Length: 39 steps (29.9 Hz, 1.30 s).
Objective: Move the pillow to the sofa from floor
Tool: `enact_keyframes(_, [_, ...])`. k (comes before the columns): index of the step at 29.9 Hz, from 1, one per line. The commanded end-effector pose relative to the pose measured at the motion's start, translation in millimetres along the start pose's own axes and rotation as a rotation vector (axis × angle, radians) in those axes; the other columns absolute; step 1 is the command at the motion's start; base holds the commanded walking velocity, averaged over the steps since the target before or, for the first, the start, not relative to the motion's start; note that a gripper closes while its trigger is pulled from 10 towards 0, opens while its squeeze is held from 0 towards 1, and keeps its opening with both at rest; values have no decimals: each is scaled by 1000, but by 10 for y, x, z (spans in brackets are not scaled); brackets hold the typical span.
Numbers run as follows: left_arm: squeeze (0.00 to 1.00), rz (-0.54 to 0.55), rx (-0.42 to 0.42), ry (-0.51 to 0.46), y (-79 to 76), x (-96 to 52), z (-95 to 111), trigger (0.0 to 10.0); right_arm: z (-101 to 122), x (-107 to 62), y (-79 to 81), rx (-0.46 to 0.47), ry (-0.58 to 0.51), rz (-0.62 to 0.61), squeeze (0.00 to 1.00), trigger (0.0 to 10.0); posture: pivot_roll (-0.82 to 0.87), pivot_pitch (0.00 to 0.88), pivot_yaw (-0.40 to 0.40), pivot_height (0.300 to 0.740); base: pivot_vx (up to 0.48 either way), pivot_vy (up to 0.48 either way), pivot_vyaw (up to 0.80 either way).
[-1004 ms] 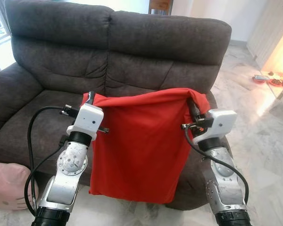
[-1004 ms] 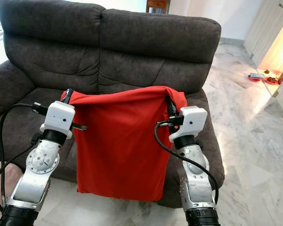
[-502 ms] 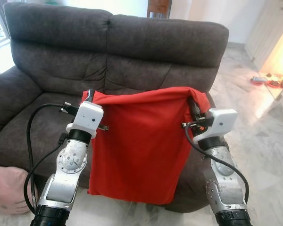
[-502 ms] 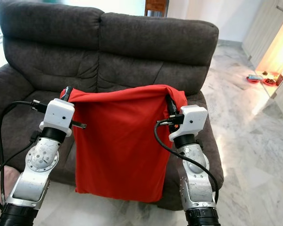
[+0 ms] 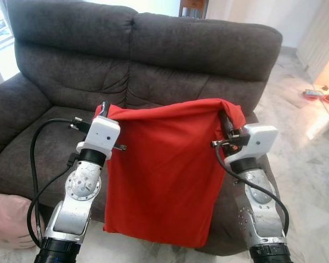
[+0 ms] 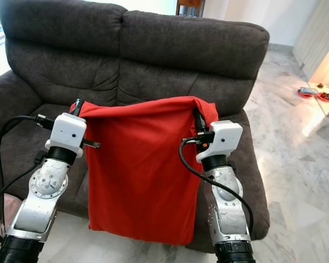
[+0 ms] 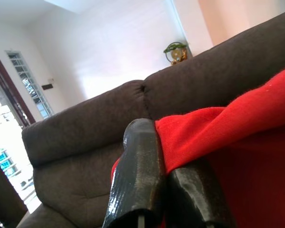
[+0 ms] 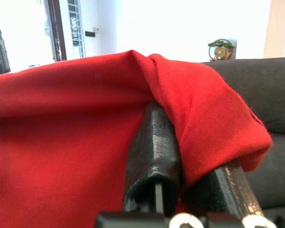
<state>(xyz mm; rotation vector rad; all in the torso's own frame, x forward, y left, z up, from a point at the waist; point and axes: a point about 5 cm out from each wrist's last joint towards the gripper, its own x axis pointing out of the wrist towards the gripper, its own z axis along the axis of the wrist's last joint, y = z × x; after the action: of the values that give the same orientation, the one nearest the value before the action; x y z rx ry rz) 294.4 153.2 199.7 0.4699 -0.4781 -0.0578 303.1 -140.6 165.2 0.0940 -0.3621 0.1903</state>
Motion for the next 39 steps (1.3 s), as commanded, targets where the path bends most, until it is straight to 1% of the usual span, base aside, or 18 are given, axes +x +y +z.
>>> enact_keyframes(1, [0,51,8,-105,131,109,225,10000,227,90,7,1,-102,1,0,10000,130,0,-72,740,322,0,0])
enact_keyframes(11, [0,64,13,-133,176,156,302,10000,232,101,18,5,-105,6,0,10000,134,0,-74,740,321,0,0])
enact_keyframes(20, [0,67,14,-138,179,157,324,10000,251,114,46,-1,-110,23,0,10000,134,0,-76,740,322,0,0])
enact_keyframes(28, [0,79,20,-151,215,172,358,10000,263,126,67,7,-114,31,0,10000,137,0,-78,740,323,0,0])
enact_keyframes(34, [0,87,25,-158,228,159,375,10000,300,148,113,14,-121,73,0,10000,134,0,-82,740,317,0,0])
enact_keyframes(39, [0,76,37,-128,227,135,314,10000,279,135,175,13,-99,136,0,10000,134,0,-84,740,103,0,0])
